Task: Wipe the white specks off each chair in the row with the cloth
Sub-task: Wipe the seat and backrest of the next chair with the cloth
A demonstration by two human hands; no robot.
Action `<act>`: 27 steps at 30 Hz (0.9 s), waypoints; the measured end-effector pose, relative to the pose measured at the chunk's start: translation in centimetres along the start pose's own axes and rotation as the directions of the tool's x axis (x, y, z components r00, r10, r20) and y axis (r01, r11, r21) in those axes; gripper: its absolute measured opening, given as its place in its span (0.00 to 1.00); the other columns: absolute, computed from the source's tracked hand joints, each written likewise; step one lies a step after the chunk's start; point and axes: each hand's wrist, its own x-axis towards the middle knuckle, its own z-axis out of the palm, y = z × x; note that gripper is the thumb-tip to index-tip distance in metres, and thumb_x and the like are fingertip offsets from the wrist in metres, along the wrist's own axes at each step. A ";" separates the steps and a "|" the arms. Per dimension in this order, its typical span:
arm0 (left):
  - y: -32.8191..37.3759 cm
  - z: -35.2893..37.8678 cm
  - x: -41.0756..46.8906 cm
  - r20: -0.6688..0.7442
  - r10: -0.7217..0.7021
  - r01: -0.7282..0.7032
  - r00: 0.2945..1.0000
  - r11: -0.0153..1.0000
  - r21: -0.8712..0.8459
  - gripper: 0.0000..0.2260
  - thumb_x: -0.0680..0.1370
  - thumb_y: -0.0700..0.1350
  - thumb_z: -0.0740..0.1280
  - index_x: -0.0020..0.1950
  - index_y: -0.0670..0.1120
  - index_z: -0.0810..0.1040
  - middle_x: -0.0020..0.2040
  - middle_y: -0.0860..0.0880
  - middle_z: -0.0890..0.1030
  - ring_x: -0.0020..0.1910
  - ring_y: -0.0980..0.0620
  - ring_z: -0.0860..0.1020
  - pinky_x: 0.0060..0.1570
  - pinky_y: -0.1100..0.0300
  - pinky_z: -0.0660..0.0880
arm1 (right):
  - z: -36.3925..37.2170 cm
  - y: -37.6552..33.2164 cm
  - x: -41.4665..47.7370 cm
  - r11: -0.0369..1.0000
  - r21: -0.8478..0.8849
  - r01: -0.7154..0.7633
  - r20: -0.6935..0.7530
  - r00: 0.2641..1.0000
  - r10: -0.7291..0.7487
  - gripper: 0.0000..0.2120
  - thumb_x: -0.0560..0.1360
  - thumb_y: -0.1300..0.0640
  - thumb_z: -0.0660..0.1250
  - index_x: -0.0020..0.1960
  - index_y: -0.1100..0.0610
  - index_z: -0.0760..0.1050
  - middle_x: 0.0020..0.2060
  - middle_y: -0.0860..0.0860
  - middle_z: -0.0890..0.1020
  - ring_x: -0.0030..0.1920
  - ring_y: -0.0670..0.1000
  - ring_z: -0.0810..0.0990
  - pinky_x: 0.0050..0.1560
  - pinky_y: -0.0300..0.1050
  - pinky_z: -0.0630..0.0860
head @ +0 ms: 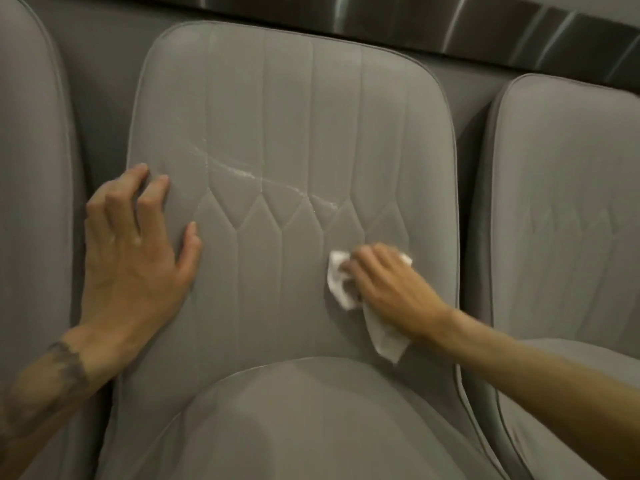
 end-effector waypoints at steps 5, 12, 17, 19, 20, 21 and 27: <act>0.0 0.1 0.0 0.000 0.001 -0.001 1.000 1.000 0.009 0.24 0.82 0.48 0.63 0.74 0.35 0.66 0.73 0.31 0.67 0.68 0.28 0.67 0.72 0.40 0.62 | 0.5 0.4 1.4 0.958 0.015 -0.285 -0.115 0.952 0.285 0.13 0.79 0.61 0.67 0.62 0.63 0.71 0.54 0.60 0.73 0.49 0.60 0.72 0.51 0.54 0.72; 0.0 0.0 -0.1 0.004 0.010 -0.010 1.000 1.000 0.020 0.24 0.83 0.47 0.63 0.74 0.35 0.66 0.73 0.31 0.66 0.69 0.28 0.67 0.72 0.40 0.62 | 1.8 -1.3 -1.0 0.969 -0.034 0.244 0.062 0.968 -0.242 0.11 0.78 0.60 0.62 0.59 0.62 0.75 0.49 0.57 0.76 0.45 0.58 0.73 0.46 0.52 0.72; 0.1 0.0 -0.1 0.006 -0.007 0.007 1.000 1.000 0.018 0.24 0.83 0.48 0.63 0.74 0.35 0.65 0.73 0.32 0.66 0.69 0.29 0.67 0.72 0.41 0.61 | -2.6 7.3 9.3 0.931 -0.012 -0.365 -0.352 0.873 0.338 0.08 0.80 0.61 0.62 0.56 0.64 0.72 0.51 0.64 0.75 0.48 0.63 0.73 0.49 0.58 0.71; 0.0 0.0 -0.1 0.010 -0.007 0.007 1.000 1.000 0.016 0.25 0.83 0.48 0.63 0.74 0.35 0.65 0.73 0.32 0.66 0.69 0.29 0.66 0.72 0.41 0.61 | -2.3 6.5 10.4 0.867 0.046 -0.496 -0.405 0.784 0.470 0.08 0.79 0.63 0.65 0.57 0.63 0.71 0.52 0.63 0.74 0.49 0.62 0.71 0.51 0.54 0.70; 0.0 0.1 -0.1 0.013 -0.005 0.005 1.000 1.000 0.016 0.25 0.83 0.48 0.63 0.74 0.35 0.65 0.73 0.32 0.66 0.69 0.29 0.66 0.73 0.41 0.62 | -1.4 5.2 9.7 0.879 0.040 -0.475 -0.399 0.799 0.450 0.10 0.78 0.63 0.66 0.58 0.63 0.70 0.52 0.63 0.74 0.49 0.61 0.72 0.51 0.54 0.70; -0.1 0.1 -0.1 0.014 -0.003 0.003 1.000 1.000 0.018 0.25 0.83 0.48 0.62 0.75 0.35 0.65 0.73 0.32 0.66 0.69 0.29 0.66 0.73 0.41 0.62 | -0.4 3.4 8.5 0.913 0.038 -0.407 -0.363 0.845 0.392 0.11 0.79 0.63 0.66 0.59 0.64 0.70 0.51 0.63 0.74 0.49 0.62 0.72 0.51 0.55 0.70; 0.1 0.1 0.0 0.007 -0.002 0.002 1.000 1.000 0.016 0.25 0.82 0.48 0.63 0.74 0.35 0.66 0.73 0.31 0.66 0.69 0.29 0.67 0.73 0.41 0.61 | -0.1 3.7 7.4 0.995 -0.019 -0.095 -0.278 0.957 0.086 0.09 0.81 0.59 0.63 0.58 0.63 0.74 0.51 0.63 0.76 0.49 0.62 0.73 0.51 0.56 0.69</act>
